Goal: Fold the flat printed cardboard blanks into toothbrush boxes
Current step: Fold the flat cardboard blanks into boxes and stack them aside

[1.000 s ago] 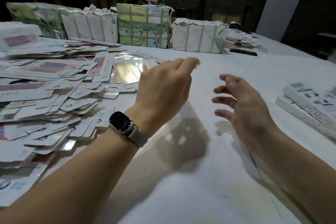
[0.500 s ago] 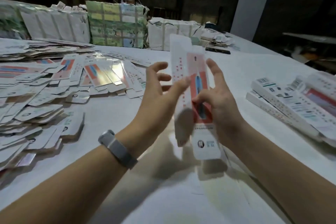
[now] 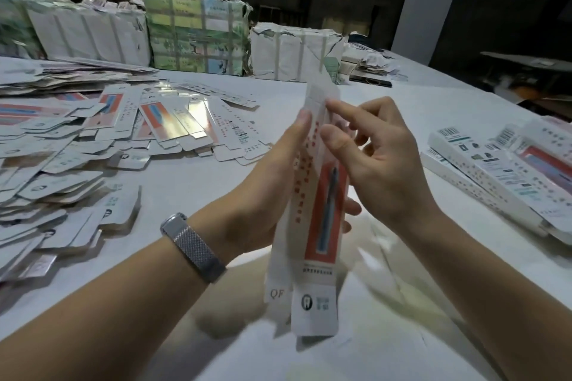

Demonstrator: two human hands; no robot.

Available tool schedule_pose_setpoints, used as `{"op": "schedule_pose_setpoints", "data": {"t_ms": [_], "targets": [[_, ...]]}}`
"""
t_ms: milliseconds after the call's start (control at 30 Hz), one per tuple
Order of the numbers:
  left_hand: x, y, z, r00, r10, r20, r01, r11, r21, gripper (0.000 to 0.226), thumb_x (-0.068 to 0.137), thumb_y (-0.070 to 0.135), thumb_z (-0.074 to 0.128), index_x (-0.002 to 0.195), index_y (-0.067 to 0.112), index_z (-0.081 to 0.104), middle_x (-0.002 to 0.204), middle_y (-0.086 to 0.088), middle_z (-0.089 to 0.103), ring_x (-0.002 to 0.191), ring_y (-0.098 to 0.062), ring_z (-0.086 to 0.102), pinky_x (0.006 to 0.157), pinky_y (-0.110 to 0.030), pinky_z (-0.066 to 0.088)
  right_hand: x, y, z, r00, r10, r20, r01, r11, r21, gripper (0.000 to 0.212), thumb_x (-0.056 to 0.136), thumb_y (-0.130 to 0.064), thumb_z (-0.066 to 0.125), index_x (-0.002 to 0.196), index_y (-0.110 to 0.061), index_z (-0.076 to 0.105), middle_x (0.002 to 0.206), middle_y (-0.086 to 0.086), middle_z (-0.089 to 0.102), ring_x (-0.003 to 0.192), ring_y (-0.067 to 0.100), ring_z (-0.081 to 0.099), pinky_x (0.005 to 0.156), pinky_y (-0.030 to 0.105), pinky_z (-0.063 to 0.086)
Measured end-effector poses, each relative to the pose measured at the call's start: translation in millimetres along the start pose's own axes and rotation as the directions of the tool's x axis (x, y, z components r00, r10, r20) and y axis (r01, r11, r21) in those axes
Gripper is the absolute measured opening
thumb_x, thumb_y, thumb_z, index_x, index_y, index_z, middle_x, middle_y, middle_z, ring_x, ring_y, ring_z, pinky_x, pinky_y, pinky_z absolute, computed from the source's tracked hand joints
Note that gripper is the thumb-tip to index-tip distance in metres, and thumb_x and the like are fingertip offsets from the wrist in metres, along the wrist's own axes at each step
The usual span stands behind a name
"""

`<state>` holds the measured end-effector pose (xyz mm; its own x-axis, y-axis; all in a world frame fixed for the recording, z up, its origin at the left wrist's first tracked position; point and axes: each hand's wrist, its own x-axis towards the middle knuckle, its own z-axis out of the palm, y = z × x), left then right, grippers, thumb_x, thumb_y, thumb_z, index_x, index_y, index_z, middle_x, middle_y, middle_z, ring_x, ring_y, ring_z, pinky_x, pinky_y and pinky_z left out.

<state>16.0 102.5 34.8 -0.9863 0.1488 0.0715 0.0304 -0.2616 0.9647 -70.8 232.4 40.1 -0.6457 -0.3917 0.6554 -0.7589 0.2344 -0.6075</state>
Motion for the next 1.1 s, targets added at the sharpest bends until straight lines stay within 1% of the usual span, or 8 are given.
{"op": "schedule_pose_setpoints", "data": {"t_ms": [200,333,533,667,767,833,967,1100], "targets": [[0.9,-1.2,-2.5,0.997,-0.072,-0.005,0.072,0.995,0.071,0.074,0.094,0.072,0.023,0.131,0.017,0.055,0.105,-0.017,0.063,0.083,-0.032,0.064,0.078,-0.051,0.058,5.4,-7.5,-8.2,0.987,0.158,-0.038,-0.143,0.957,0.253,0.008,0.090,-0.031,0.071,0.087,-0.026,0.077,0.078,-0.004,0.069,0.066,-0.001,0.061,0.060,0.014,0.048],[1.4,-3.4,7.0,0.994,-0.108,0.023,0.105,0.989,0.103,0.073,0.095,0.070,0.022,0.128,0.013,0.055,0.103,-0.019,0.061,0.079,-0.031,0.062,0.075,-0.049,0.057,12.0,-4.8,-17.5,0.953,0.297,0.050,-0.301,0.927,0.223,0.033,0.092,-0.036,0.068,0.074,-0.008,0.069,0.052,-0.015,0.057,0.048,-0.003,0.050,0.048,0.009,0.038],[6.2,-1.8,14.8,0.991,-0.119,-0.061,0.126,0.982,0.137,0.069,0.097,0.067,0.026,0.121,0.010,0.057,0.086,-0.013,0.061,0.064,-0.026,0.056,0.057,-0.034,0.052,22.0,-7.4,-35.6,0.928,0.346,0.138,-0.367,0.912,0.183,0.036,0.100,-0.033,0.056,0.074,-0.010,0.068,0.063,-0.008,0.062,0.051,-0.008,0.051,0.051,0.005,0.037],[9.4,-7.0,16.9,0.994,-0.068,-0.081,0.077,0.990,0.117,0.063,0.092,0.066,0.049,0.129,0.015,0.048,0.087,-0.011,0.054,0.061,-0.022,0.049,0.054,-0.031,0.045,18.0,-6.8,-30.4,0.959,0.280,0.052,-0.284,0.929,0.236,0.034,0.097,-0.033,0.061,0.085,-0.002,0.068,0.076,0.004,0.063,0.060,-0.004,0.052,0.057,0.008,0.042],[7.3,-2.8,9.3,0.995,0.051,-0.085,-0.047,0.998,0.049,0.053,0.078,0.047,0.063,0.123,0.022,0.050,0.083,-0.005,0.056,0.064,-0.016,0.053,0.058,-0.030,0.051,16.3,-1.8,-21.2,0.945,0.327,-0.009,-0.307,0.896,0.321,0.017,0.096,-0.035,0.062,0.098,-0.018,0.064,0.085,-0.007,0.060,0.072,-0.002,0.053,0.067,0.016,0.043],[6.0,-1.8,4.0,0.989,0.114,-0.093,-0.113,0.994,0.013,0.046,0.077,0.040,0.063,0.118,0.019,0.056,0.077,0.000,0.060,0.068,-0.012,0.057,0.066,-0.028,0.056,11.8,1.3,-11.5,0.924,0.363,0.123,-0.382,0.846,0.372,0.018,0.098,-0.033,0.059,0.114,-0.026,0.061,0.096,-0.003,0.060,0.081,0.005,0.055,0.072,0.023,0.040],[5.9,-1.1,1.5,0.994,0.068,-0.090,-0.087,0.969,-0.232,0.035,0.081,0.036,0.060,0.106,0.011,0.060,0.072,-0.004,0.058,0.064,-0.016,0.053,0.061,-0.025,0.051,-2.4,2.0,7.2,0.874,0.221,0.433,-0.451,0.701,0.553,0.040,0.098,-0.037,0.052,0.137,-0.034,0.056,0.093,0.013,0.050,0.079,0.022,0.052,0.072,0.033,0.045],[4.7,-6.3,4.0,0.995,0.019,-0.096,-0.046,0.956,-0.291,0.030,0.079,0.039,0.062,0.085,0.010,0.068,0.067,-0.006,0.063,0.057,-0.018,0.060,0.058,-0.026,0.055,-1.3,1.6,4.9,0.883,0.247,0.399,-0.462,0.610,0.644,0.056,0.088,-0.041,0.059,0.143,-0.035,0.048,0.108,0.005,0.071,0.097,0.035,0.064,0.086,0.043,0.058]]}}
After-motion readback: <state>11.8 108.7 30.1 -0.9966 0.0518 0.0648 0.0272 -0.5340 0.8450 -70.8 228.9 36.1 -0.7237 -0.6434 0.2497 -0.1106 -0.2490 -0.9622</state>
